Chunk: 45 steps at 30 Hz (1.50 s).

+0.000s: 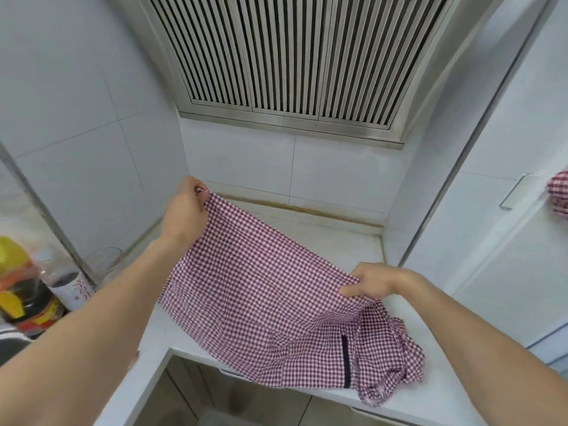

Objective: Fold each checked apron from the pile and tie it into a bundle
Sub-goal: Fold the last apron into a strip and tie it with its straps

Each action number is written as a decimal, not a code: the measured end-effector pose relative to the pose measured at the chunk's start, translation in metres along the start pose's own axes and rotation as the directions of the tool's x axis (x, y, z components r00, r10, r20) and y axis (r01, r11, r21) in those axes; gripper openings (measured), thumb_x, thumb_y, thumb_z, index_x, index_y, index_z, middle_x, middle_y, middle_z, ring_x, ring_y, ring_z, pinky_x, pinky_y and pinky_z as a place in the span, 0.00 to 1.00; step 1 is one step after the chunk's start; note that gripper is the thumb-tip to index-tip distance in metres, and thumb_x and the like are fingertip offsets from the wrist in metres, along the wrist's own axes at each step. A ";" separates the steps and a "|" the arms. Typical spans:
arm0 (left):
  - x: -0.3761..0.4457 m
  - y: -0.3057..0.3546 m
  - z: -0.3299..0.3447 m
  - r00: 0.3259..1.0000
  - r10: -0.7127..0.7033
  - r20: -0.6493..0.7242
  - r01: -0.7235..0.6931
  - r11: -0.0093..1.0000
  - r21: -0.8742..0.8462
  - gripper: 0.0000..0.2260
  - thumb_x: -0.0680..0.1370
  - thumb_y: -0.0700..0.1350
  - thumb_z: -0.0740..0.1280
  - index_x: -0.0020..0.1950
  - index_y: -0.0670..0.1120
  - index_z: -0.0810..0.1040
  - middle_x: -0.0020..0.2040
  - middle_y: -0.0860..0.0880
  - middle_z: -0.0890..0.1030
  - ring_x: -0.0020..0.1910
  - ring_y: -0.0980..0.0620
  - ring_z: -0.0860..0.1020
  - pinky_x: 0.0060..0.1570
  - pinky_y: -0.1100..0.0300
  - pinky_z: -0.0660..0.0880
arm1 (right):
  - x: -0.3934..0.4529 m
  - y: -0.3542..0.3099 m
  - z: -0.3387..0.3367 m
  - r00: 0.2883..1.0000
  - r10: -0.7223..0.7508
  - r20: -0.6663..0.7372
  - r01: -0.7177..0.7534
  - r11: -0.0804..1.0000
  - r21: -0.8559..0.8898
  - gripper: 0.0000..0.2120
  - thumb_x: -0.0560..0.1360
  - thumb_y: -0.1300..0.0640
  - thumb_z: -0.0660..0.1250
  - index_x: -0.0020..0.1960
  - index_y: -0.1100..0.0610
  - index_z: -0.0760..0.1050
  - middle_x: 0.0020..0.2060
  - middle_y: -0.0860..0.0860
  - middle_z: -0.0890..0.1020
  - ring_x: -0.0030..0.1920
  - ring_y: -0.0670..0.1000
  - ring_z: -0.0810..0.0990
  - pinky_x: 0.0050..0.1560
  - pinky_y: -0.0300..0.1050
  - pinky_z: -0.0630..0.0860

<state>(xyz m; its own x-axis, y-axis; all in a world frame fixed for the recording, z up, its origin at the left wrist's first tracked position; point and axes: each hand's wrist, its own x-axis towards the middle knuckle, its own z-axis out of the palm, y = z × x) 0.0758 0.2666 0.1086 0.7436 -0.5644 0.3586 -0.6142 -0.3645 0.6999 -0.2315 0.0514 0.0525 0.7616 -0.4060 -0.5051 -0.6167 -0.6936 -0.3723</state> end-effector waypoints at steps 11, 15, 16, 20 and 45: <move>-0.015 -0.057 0.001 0.933 -0.353 0.069 0.353 0.935 0.015 0.07 0.82 0.38 0.61 0.55 0.40 0.77 0.49 0.43 0.76 0.52 0.44 0.76 0.50 0.56 0.67 | -0.035 0.051 0.007 0.969 0.028 -0.245 0.035 0.968 0.250 0.18 0.75 0.46 0.72 0.27 0.48 0.77 0.24 0.45 0.77 0.27 0.41 0.73 0.32 0.36 0.68; -0.015 -0.068 -0.012 0.755 -0.428 0.496 0.372 0.903 0.213 0.12 0.81 0.46 0.67 0.59 0.39 0.81 0.56 0.43 0.80 0.54 0.45 0.77 0.57 0.53 0.72 | -0.063 0.074 -0.008 0.983 0.148 0.105 -0.168 0.961 0.219 0.11 0.76 0.59 0.72 0.35 0.51 0.83 0.35 0.45 0.85 0.39 0.46 0.81 0.42 0.41 0.76; -0.018 -0.071 -0.013 0.744 -0.413 0.526 0.378 0.908 0.179 0.10 0.80 0.45 0.68 0.57 0.39 0.81 0.53 0.44 0.81 0.50 0.47 0.78 0.55 0.55 0.73 | -0.068 0.078 -0.009 0.971 0.180 0.157 -0.211 0.956 0.205 0.11 0.76 0.61 0.71 0.37 0.51 0.85 0.39 0.47 0.86 0.42 0.48 0.81 0.46 0.45 0.77; -0.021 -0.087 -0.007 0.761 -0.317 0.567 0.431 0.899 -0.076 0.05 0.81 0.41 0.67 0.48 0.40 0.79 0.48 0.42 0.82 0.49 0.46 0.80 0.53 0.53 0.78 | -0.061 0.087 -0.009 0.955 0.250 -0.159 -0.251 0.968 0.013 0.07 0.74 0.60 0.73 0.40 0.50 0.83 0.39 0.45 0.84 0.45 0.48 0.81 0.49 0.42 0.75; 0.046 -0.002 0.000 0.991 -0.097 -0.093 0.065 0.952 -0.299 0.08 0.81 0.39 0.65 0.56 0.38 0.80 0.48 0.44 0.81 0.48 0.48 0.79 0.50 0.57 0.74 | -0.037 0.096 0.017 0.878 0.184 -0.441 -0.093 0.971 0.221 0.12 0.72 0.65 0.74 0.44 0.47 0.85 0.44 0.47 0.86 0.45 0.43 0.82 0.47 0.28 0.75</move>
<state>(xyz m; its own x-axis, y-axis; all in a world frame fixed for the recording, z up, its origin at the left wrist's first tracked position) 0.1117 0.2416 0.1235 0.8211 -0.4549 0.3447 -0.4570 -0.1623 0.8745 -0.3220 0.0102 0.0225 0.6430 -0.7470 -0.1689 -0.7136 -0.5044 -0.4861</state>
